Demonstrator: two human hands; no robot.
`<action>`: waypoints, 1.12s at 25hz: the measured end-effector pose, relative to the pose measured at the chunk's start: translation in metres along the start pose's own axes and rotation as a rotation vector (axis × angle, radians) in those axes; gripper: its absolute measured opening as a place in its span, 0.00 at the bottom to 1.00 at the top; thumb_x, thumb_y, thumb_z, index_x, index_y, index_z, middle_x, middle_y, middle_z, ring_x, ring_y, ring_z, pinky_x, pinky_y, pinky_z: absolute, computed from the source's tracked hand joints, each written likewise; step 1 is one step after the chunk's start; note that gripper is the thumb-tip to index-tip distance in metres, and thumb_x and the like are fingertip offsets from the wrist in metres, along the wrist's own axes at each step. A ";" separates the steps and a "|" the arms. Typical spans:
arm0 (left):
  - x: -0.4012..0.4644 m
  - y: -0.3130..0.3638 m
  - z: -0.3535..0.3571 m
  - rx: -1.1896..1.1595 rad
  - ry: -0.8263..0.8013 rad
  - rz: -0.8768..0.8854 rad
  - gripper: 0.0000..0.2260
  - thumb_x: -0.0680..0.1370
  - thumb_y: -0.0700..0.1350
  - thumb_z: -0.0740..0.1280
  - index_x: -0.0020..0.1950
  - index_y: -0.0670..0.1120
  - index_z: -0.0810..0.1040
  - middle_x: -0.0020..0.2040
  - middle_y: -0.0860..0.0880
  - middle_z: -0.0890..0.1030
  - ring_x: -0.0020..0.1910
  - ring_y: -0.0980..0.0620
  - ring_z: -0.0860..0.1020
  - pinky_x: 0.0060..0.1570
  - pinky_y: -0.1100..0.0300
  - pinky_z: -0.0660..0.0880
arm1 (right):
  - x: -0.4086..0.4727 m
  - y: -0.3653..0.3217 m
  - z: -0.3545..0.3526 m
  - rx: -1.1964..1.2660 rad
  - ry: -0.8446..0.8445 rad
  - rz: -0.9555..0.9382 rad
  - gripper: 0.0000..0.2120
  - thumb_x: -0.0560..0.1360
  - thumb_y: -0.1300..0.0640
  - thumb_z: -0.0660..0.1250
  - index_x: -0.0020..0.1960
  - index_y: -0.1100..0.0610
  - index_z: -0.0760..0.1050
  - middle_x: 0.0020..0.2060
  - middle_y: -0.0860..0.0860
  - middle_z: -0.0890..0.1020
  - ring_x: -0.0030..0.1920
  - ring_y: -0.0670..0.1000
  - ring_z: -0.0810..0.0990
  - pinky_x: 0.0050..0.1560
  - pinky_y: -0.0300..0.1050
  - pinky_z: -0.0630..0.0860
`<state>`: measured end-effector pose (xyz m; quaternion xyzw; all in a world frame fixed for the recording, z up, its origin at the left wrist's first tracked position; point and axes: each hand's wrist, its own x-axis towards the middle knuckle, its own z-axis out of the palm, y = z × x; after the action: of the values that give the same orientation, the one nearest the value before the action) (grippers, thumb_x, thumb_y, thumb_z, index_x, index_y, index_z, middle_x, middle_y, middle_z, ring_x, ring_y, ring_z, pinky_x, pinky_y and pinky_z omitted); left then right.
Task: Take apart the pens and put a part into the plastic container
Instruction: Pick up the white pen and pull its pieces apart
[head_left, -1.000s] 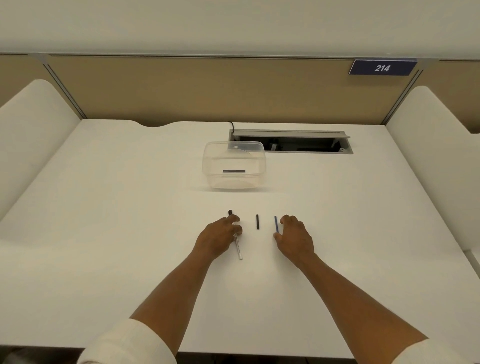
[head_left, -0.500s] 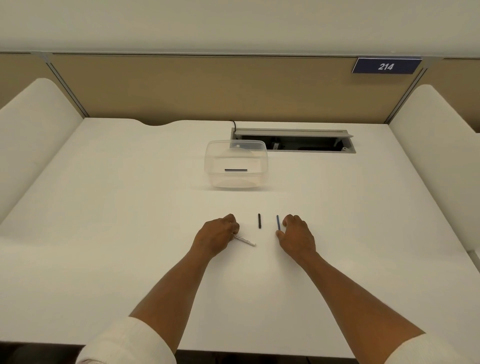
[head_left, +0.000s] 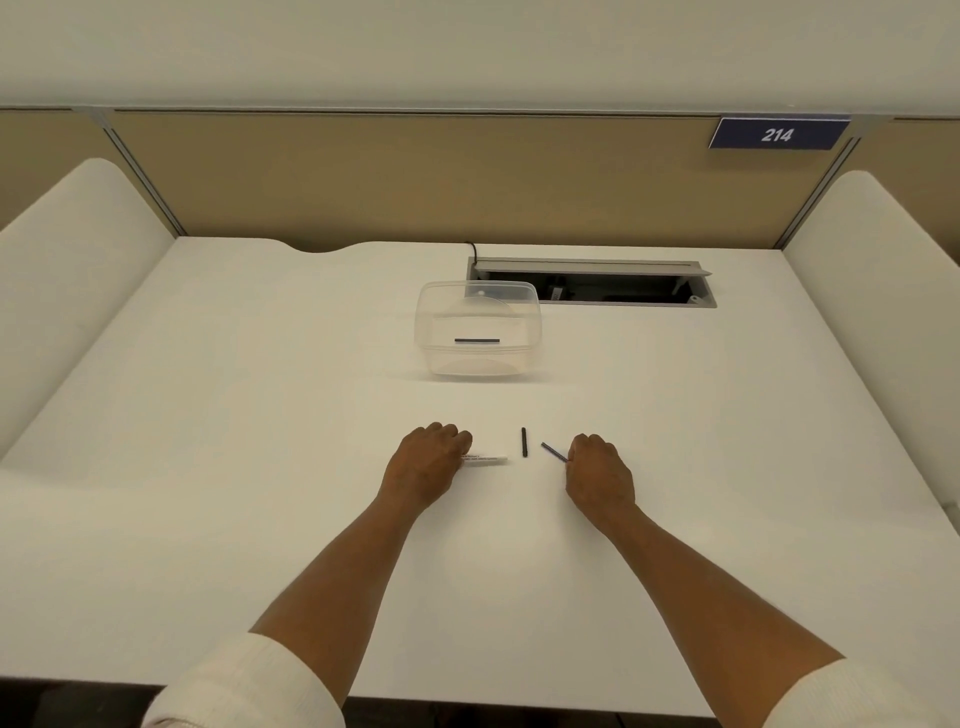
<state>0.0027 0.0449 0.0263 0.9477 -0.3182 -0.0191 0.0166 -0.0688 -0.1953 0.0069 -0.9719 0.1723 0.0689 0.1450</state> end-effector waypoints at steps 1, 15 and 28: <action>0.000 0.000 -0.001 0.018 0.012 0.003 0.02 0.78 0.42 0.64 0.49 0.47 0.75 0.44 0.49 0.78 0.45 0.45 0.76 0.38 0.55 0.65 | 0.000 0.000 -0.001 -0.036 -0.012 -0.004 0.09 0.77 0.62 0.57 0.55 0.58 0.72 0.52 0.52 0.77 0.55 0.54 0.75 0.45 0.46 0.71; 0.009 0.001 -0.028 0.043 0.099 -0.111 0.08 0.75 0.33 0.62 0.47 0.46 0.73 0.40 0.47 0.76 0.35 0.44 0.73 0.33 0.55 0.62 | -0.001 -0.032 -0.024 0.105 0.054 -0.163 0.06 0.77 0.62 0.56 0.45 0.52 0.67 0.39 0.48 0.78 0.40 0.54 0.75 0.37 0.47 0.69; 0.011 0.003 -0.032 0.024 0.107 -0.108 0.07 0.76 0.35 0.62 0.47 0.46 0.74 0.40 0.47 0.76 0.36 0.44 0.73 0.33 0.54 0.62 | -0.005 -0.037 -0.029 0.136 0.052 -0.193 0.07 0.78 0.61 0.56 0.44 0.50 0.65 0.38 0.47 0.76 0.40 0.54 0.73 0.37 0.46 0.66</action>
<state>0.0106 0.0363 0.0578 0.9633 -0.2654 0.0346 0.0213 -0.0582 -0.1691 0.0445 -0.9733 0.0859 0.0174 0.2121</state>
